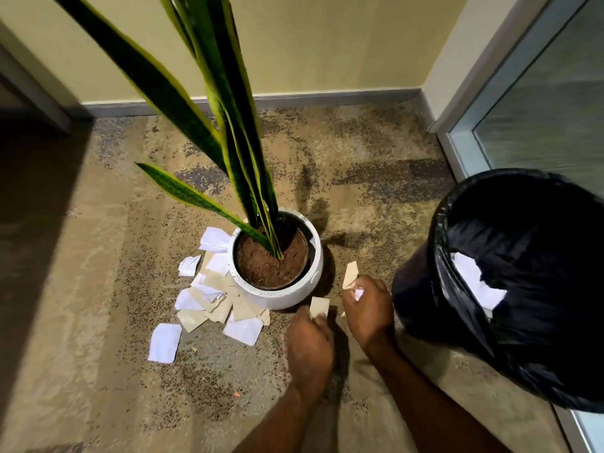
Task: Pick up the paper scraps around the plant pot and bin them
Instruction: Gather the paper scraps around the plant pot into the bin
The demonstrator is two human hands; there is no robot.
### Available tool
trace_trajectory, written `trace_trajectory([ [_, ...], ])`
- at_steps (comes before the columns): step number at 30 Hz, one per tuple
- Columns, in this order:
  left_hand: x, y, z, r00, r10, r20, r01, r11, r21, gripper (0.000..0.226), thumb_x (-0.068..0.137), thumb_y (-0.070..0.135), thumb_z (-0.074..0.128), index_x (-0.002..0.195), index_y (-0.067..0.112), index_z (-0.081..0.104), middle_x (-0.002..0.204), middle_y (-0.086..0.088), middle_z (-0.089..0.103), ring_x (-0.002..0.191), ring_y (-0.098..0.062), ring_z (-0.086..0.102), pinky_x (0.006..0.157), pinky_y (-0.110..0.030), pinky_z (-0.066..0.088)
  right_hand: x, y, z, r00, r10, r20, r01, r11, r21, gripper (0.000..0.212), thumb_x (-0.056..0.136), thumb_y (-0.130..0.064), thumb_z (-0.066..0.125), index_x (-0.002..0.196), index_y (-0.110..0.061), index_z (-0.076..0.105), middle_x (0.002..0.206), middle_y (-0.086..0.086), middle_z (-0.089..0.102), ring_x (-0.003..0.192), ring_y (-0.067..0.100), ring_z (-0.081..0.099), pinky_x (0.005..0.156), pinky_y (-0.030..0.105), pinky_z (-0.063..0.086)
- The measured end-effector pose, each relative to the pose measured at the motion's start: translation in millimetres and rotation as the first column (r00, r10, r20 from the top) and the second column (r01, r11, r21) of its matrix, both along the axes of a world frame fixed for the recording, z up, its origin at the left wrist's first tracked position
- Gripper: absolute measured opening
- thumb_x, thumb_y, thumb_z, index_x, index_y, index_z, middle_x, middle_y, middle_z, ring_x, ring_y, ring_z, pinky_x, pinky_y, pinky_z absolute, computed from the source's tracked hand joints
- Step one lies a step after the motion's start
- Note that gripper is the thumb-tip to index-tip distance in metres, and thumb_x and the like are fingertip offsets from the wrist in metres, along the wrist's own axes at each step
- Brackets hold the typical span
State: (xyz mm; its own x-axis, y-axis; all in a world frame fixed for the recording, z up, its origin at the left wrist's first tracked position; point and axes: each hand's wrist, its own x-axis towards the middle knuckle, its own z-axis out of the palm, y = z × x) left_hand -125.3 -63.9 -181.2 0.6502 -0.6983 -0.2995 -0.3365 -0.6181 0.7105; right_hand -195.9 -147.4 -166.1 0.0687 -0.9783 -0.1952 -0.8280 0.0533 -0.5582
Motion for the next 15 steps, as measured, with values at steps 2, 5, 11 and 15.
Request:
trace_trajectory([
  [2, 1.7, -13.2, 27.9, 1.000, -0.004, 0.013, 0.005, 0.995, -0.103, 0.026, 0.098, 0.029, 0.041, 0.104, 0.012, 0.060, 0.088, -0.006, 0.065, 0.080, -0.026, 0.061, 0.067, -0.032, 0.044, 7.1, 4.6, 26.1, 0.999, -0.001, 0.037, 0.002, 1.000, -0.027, 0.011, 0.081, -0.021, 0.064, 0.091, -0.015, 0.062, 0.095, 0.005, 0.061, 0.082, 0.020, 0.056, 0.066, 0.027, 0.043],
  [5, 8.8, -33.9, 70.4, 1.000, 0.015, -0.023, -0.020, 0.976, -0.216, 0.032, 0.099, 0.033, 0.035, 0.088, 0.012, 0.055, 0.076, -0.004, 0.058, 0.071, -0.024, 0.056, 0.061, -0.031, 0.037, 16.6, 1.7, 70.4, 0.988, -0.025, 0.154, 0.035, 0.998, -0.060, 0.019, 0.083, -0.019, 0.062, 0.098, -0.009, 0.066, 0.098, 0.008, 0.062, 0.082, 0.017, 0.053, 0.063, 0.018, 0.031],
  [11, 20.2, -67.9, 158.3, 0.997, -0.073, 0.032, 0.079, 0.946, -0.313, 0.033, 0.102, 0.024, 0.042, 0.071, 0.015, 0.050, 0.066, -0.002, 0.051, 0.062, -0.021, 0.048, 0.058, -0.032, 0.026, 14.4, -18.8, 166.0, 0.971, -0.054, 0.235, 0.103, 0.975, -0.199, 0.026, 0.075, -0.035, 0.051, 0.084, -0.015, 0.065, 0.085, 0.007, 0.064, 0.073, 0.024, 0.057, 0.061, 0.029, 0.040],
  [15, 9.3, -91.7, 215.9, 0.981, -0.165, 0.099, 0.189, 0.921, -0.340, 0.041, 0.101, 0.029, 0.040, 0.065, 0.013, 0.054, 0.061, -0.008, 0.056, 0.061, -0.027, 0.051, 0.054, -0.038, 0.035, -17.4, -43.5, 219.2, 0.956, -0.126, 0.265, 0.182, 0.963, -0.197, 0.013, 0.081, -0.022, 0.062, 0.087, -0.011, 0.066, 0.088, 0.010, 0.064, 0.079, 0.027, 0.058, 0.063, 0.029, 0.038],
])
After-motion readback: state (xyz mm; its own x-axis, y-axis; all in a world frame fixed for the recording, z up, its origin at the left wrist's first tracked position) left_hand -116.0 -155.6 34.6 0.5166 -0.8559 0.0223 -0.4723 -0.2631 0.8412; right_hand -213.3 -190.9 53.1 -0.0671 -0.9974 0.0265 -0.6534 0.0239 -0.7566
